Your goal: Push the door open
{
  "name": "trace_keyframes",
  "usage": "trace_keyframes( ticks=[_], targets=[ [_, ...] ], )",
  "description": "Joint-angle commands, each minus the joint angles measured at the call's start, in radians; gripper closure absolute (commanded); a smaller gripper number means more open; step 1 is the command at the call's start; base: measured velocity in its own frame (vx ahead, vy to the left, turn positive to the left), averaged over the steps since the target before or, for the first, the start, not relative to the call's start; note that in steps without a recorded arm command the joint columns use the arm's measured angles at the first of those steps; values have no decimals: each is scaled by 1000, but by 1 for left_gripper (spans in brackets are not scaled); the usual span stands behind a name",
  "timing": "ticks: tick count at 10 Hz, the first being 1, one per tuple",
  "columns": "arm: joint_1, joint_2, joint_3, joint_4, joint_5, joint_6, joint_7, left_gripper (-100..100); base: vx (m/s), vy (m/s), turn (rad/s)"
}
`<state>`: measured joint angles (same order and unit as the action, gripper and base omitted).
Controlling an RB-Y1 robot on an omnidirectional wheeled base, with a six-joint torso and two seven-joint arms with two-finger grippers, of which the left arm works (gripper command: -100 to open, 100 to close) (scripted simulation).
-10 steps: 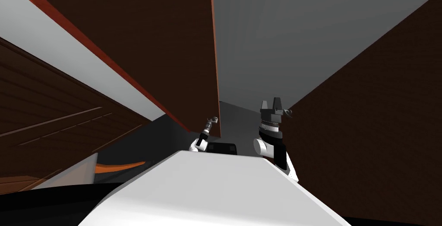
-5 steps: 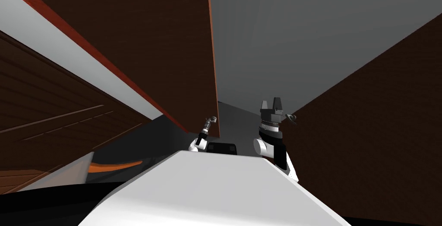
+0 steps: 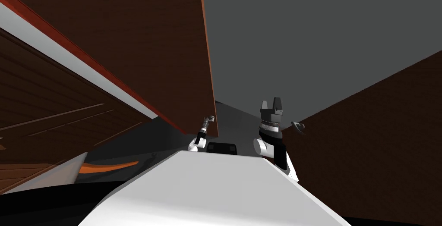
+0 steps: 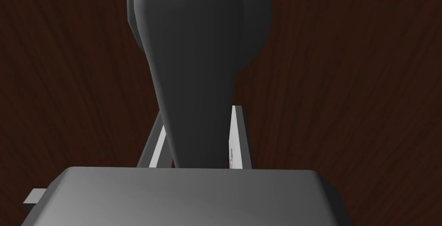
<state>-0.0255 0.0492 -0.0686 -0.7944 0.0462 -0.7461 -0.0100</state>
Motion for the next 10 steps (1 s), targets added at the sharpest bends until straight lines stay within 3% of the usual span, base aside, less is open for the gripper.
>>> trace_keyframes(
  ticks=[1,5,7,10],
  targets=[
    [1,-5,23,-10,8,1,-7,100,159,-131,73],
    [-6,-26,63,-1,23,0,-20,100,158,-96,63],
    [-2,-7,79,-3,31,1,-24,100,89,-38,33],
    [-3,0,103,-1,43,0,-32,100,166,-83,53]
  ],
)
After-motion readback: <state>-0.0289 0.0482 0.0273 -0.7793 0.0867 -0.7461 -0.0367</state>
